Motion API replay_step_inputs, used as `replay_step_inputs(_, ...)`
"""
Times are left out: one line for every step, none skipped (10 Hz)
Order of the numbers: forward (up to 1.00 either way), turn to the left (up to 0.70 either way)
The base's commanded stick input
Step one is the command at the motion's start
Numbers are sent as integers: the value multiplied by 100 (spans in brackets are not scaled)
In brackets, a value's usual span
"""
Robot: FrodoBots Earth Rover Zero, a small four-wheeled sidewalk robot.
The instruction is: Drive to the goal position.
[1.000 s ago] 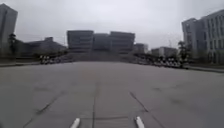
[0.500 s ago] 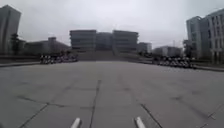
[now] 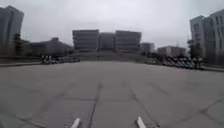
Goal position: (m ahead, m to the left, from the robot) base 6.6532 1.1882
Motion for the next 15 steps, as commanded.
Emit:
replay_step_inputs(100, 0)
replay_step_inputs(100, 0)
replay_step_inputs(100, 0)
replay_step_inputs(100, 0)
replay_step_inputs(100, 0)
replay_step_inputs(100, 0)
replay_step_inputs(100, 0)
replay_step_inputs(100, -1)
replay_step_inputs(100, -10)
replay_step_inputs(100, -19)
replay_step_inputs(100, -27)
replay_step_inputs(100, -36)
replay_step_inputs(100, -14)
replay_step_inputs(100, 0)
replay_step_inputs(100, 0)
